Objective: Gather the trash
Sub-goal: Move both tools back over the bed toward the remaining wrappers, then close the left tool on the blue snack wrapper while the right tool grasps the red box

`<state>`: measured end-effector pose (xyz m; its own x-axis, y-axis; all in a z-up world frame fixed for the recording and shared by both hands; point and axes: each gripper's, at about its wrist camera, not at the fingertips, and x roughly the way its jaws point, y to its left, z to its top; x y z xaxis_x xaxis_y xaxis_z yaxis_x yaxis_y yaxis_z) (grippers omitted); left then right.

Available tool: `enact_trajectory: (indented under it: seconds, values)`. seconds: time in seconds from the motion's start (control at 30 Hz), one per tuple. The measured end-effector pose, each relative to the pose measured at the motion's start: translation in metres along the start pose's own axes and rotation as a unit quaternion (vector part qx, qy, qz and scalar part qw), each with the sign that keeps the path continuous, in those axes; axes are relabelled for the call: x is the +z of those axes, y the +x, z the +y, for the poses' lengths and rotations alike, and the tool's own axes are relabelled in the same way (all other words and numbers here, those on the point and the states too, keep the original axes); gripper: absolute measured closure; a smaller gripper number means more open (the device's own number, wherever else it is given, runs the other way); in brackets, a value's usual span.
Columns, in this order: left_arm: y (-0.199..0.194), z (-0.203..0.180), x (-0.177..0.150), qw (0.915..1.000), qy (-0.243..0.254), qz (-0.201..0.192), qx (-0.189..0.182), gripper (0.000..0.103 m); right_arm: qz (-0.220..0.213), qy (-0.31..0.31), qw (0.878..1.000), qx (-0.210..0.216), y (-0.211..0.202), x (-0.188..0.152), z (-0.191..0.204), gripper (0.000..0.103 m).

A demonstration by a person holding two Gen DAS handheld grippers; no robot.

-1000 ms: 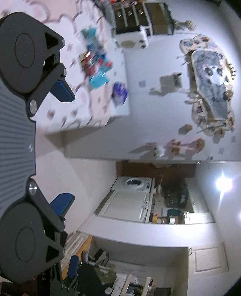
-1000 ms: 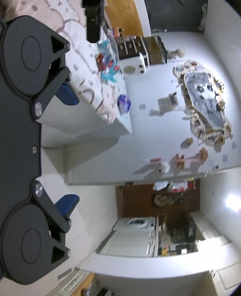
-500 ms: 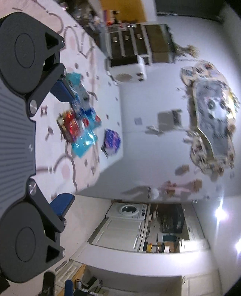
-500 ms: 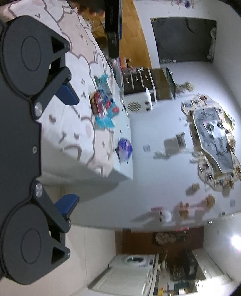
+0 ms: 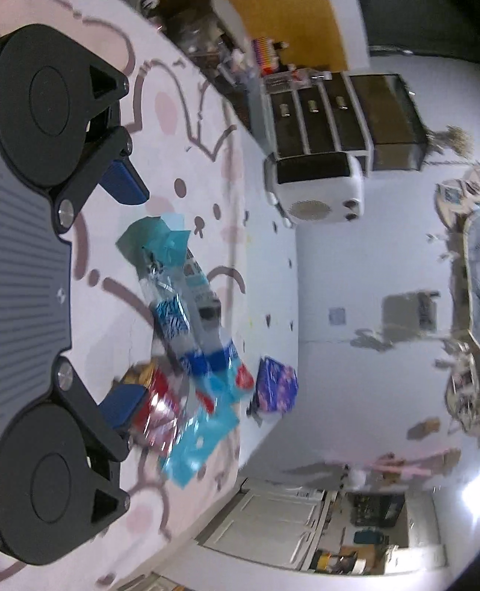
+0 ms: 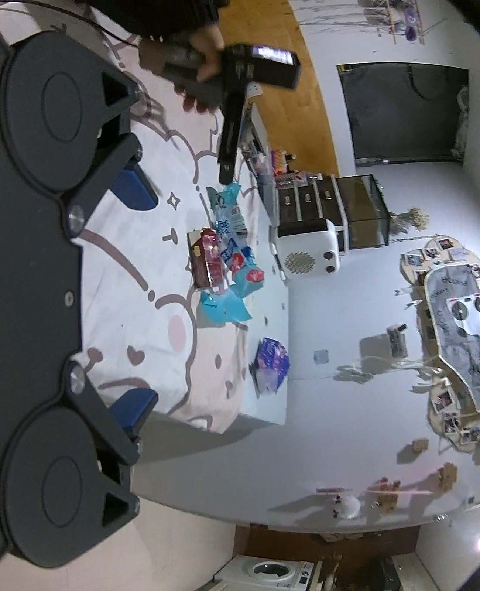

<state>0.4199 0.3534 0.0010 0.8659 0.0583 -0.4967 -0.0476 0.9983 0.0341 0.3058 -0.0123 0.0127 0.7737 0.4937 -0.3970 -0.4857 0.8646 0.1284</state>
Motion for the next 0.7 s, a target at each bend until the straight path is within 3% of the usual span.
enact_trajectory:
  seconds: [0.13,0.33,0.53,0.7]
  values:
    - [0.033,0.023,-0.003,0.997,-0.075,-0.01,-0.017,0.011,0.014,-0.011,1.0,0.0,0.022,0.003,0.003,0.0]
    - [0.059,0.064,-0.011,0.9744,-0.214,-0.023,-0.065,0.011,0.027,-0.015,0.999,0.008,0.057,0.013,0.008,0.0]
    - [0.073,0.075,-0.011,0.9617,-0.257,-0.008,-0.096,0.011,0.023,-0.043,0.998,0.037,0.105,0.039,0.026,0.0]
    - [0.075,0.078,-0.013,0.9585,-0.264,-0.01,-0.106,0.012,0.062,-0.038,0.995,0.071,0.163,0.062,0.045,0.0]
